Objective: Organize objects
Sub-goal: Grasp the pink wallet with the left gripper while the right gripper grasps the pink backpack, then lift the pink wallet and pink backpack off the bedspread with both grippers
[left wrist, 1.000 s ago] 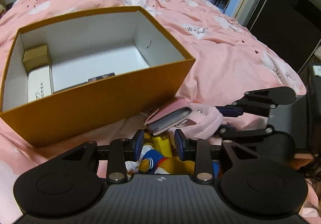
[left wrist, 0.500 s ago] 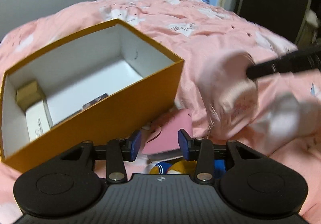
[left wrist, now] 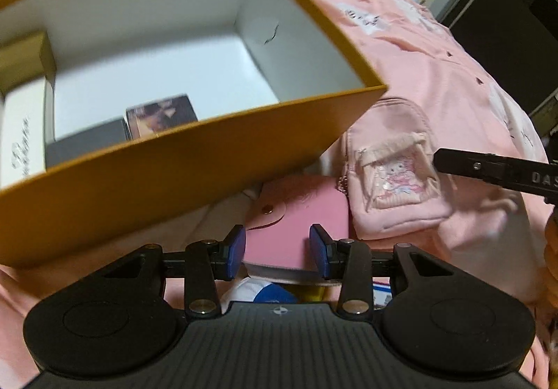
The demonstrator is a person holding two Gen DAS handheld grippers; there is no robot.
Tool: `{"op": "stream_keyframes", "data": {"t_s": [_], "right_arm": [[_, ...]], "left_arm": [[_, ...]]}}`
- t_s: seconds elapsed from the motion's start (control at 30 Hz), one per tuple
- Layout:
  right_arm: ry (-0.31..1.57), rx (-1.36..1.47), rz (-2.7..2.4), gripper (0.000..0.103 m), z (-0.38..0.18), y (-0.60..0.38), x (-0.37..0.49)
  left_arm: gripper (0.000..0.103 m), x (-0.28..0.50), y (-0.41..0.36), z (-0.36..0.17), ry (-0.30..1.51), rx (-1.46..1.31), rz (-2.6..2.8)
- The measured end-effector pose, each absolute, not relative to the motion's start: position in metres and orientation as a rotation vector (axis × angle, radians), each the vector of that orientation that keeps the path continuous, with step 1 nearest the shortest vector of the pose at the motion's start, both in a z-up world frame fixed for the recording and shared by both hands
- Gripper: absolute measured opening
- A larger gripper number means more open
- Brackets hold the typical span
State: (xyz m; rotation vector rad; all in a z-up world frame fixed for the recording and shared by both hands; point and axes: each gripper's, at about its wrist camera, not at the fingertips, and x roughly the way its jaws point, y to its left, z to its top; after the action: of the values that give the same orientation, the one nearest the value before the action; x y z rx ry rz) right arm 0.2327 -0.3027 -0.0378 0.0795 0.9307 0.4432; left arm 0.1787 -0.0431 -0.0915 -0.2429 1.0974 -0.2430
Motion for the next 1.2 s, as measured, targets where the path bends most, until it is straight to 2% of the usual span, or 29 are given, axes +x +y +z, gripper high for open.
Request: {"op": "stream_keyframes", "data": {"t_s": [0.07, 0.2, 0.43, 0.47, 0.6, 0.63, 0.73, 0.83, 0.9, 1.1, 1.17, 1.2], "right_arm": [[0.929, 0.055, 0.449, 0.036, -0.041, -0.298, 0.236], [0.934, 0.073, 0.484, 0.042, -0.048, -0.294, 0.243], [0.988, 0.174, 0.515, 0.046, -0.06, -0.295, 0.26], [0.992, 0.177, 0.513, 0.046, -0.059, -0.295, 0.26], [0.988, 0.162, 0.499, 0.048, -0.05, -0.292, 0.252], [0.988, 0.151, 0.495, 0.051, -0.048, -0.291, 0.251], [0.979, 0.072, 0.471, 0.053, -0.046, -0.281, 0.249], [0.949, -0.005, 0.438, 0.055, -0.042, -0.274, 0.245], [0.912, -0.095, 0.411, 0.055, -0.037, -0.265, 0.24], [0.932, -0.165, 0.415, 0.055, -0.043, -0.251, 0.248], [0.949, -0.144, 0.43, 0.036, -0.047, -0.252, 0.25], [0.958, -0.125, 0.433, 0.031, -0.047, -0.255, 0.249]], "left_arm": [[0.047, 0.183, -0.04, -0.099, 1.113, -0.282, -0.219], [0.055, 0.19, -0.027, -0.113, 1.146, -0.395, -0.196], [0.059, 0.198, -0.016, -0.138, 1.209, -0.632, -0.225], [0.058, 0.198, -0.016, -0.139, 1.207, -0.635, -0.224], [0.04, 0.192, -0.012, -0.133, 1.186, -0.636, -0.206], [0.038, 0.19, -0.012, -0.13, 1.181, -0.629, -0.203], [0.029, 0.183, -0.017, -0.118, 1.174, -0.575, -0.194], [0.008, 0.173, -0.021, -0.101, 1.16, -0.511, -0.179], [0.003, 0.166, -0.02, -0.092, 1.145, -0.491, -0.186], [0.002, 0.163, -0.018, -0.082, 1.127, -0.496, -0.218], [0.002, 0.159, -0.017, -0.079, 1.126, -0.526, -0.236], [0.002, 0.158, -0.016, -0.078, 1.127, -0.544, -0.242]]}}
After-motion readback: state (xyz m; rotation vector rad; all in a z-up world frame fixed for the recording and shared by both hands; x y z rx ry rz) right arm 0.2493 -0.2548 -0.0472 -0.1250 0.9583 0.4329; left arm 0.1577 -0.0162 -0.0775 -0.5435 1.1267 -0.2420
